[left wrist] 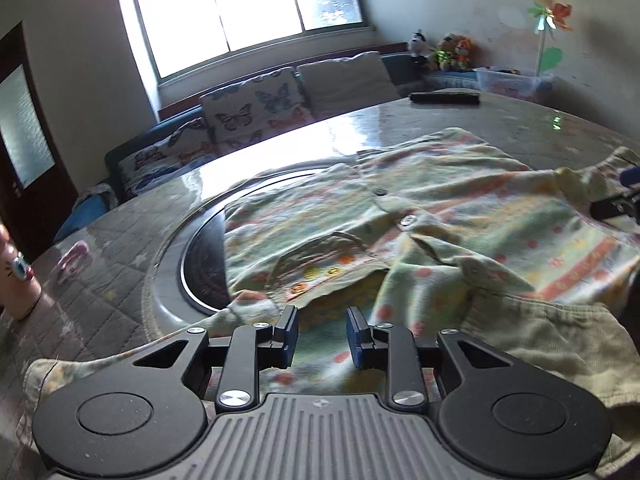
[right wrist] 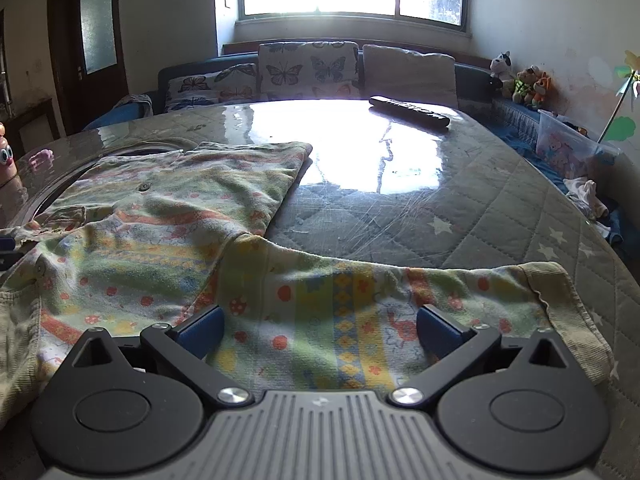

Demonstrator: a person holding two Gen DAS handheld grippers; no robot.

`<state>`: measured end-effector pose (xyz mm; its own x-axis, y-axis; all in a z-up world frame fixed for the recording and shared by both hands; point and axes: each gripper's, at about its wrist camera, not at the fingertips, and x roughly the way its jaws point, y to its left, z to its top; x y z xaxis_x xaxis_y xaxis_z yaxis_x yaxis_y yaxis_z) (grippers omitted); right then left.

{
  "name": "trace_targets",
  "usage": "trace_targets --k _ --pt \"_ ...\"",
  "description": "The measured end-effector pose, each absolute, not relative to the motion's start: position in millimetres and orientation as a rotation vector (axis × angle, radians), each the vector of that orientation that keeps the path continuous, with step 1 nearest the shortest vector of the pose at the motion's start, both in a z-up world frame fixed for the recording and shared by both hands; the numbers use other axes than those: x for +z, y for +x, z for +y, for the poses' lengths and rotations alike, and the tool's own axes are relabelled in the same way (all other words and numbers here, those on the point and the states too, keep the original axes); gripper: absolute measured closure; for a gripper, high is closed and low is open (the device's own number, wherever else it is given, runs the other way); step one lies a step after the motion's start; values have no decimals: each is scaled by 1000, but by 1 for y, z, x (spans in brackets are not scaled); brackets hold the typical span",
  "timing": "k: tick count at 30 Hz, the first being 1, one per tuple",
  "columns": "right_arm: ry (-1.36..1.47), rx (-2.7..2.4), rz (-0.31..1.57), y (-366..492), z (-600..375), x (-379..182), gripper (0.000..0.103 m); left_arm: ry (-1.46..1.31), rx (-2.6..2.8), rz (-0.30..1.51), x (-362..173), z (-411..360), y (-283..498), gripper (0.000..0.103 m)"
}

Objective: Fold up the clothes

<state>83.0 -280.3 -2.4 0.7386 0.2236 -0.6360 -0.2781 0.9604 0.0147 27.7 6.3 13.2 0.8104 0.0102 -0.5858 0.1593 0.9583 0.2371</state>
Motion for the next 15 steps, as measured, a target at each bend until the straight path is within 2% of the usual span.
trace_targets --k 2,8,10,15 --pt "-88 301 676 77 -274 5 1 303 -106 617 12 0 25 74" --pt "-113 477 643 54 -239 32 18 318 -165 603 10 -3 20 75" --pt "-133 564 638 45 -220 39 31 316 -169 598 10 -3 19 75" --pt "-177 746 669 28 -175 39 54 259 -141 588 16 8 19 73"
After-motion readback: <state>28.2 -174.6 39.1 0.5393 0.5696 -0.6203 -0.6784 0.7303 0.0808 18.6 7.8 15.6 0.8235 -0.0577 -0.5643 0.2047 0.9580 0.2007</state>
